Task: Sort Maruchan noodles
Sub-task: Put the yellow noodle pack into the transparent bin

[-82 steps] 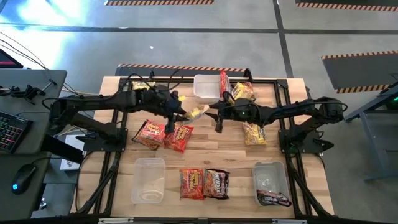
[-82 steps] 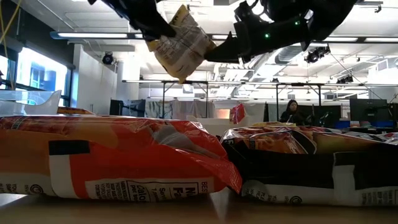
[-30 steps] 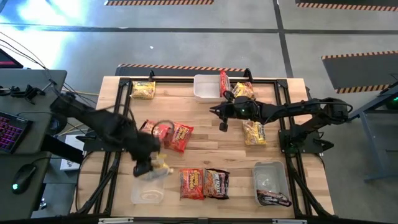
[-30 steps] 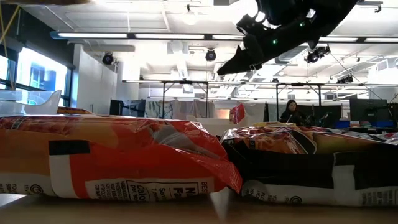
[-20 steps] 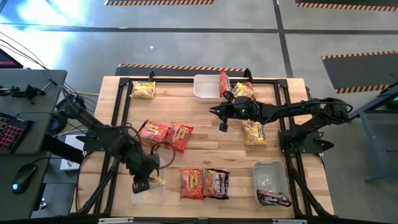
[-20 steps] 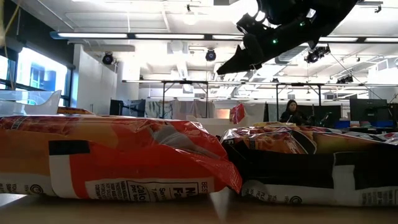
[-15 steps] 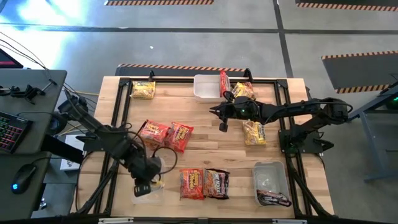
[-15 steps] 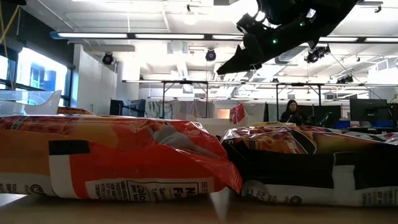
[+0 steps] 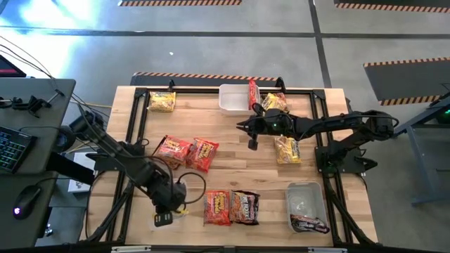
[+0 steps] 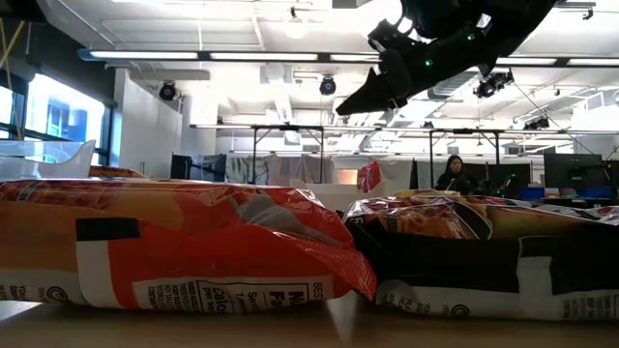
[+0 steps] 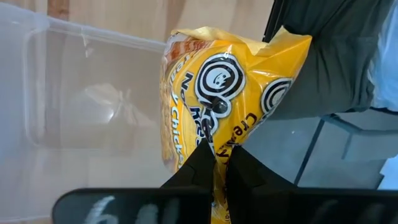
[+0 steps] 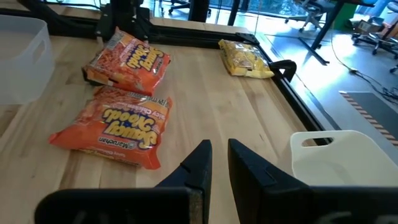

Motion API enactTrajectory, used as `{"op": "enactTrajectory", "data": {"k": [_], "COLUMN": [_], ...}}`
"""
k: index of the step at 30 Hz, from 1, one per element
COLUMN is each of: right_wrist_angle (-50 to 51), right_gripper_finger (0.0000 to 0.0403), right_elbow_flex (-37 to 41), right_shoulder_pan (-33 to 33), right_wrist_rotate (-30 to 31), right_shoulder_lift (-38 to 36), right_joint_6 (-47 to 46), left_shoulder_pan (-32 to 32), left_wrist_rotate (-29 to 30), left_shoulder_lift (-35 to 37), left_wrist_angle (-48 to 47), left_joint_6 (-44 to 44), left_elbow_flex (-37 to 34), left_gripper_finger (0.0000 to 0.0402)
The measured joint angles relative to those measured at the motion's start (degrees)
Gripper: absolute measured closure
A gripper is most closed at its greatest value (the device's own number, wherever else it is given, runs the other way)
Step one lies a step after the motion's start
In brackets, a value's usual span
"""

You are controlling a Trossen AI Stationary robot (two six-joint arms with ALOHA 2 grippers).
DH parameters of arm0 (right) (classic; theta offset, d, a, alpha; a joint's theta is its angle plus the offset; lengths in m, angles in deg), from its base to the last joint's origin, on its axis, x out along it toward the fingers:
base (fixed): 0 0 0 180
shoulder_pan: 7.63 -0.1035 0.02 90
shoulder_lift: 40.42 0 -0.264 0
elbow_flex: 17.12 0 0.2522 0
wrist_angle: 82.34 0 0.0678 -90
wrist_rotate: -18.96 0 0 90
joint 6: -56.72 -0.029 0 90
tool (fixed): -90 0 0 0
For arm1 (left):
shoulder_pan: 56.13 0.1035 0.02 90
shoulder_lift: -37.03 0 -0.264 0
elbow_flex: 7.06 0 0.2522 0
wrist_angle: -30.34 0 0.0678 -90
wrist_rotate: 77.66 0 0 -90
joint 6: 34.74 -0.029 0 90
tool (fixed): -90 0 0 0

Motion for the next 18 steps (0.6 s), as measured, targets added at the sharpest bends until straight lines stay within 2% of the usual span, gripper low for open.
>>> {"op": "enactTrajectory", "data": {"k": [11, 18], "right_wrist_angle": [1.07, 1.22], "right_gripper_finger": [0.0366, 0.0366], "right_elbow_flex": [0.00, 0.00], "right_shoulder_pan": [-0.07, -0.07], "right_wrist_rotate": [-0.04, -0.02], "right_shoulder_lift": [0.00, 0.00], "right_joint_6": [-0.50, -0.50], "left_shoulder_pan": [-0.35, -0.17], "left_wrist_rotate": [-0.04, -4.66], "left_shoulder_lift": [-1.88, -1.31], "left_wrist_angle": [2.45, 1.49], "left_joint_6": [-2.14, -1.17], "left_elbow_flex": [0.04, 0.02], "left_gripper_finger": [0.0401, 0.0401]}}
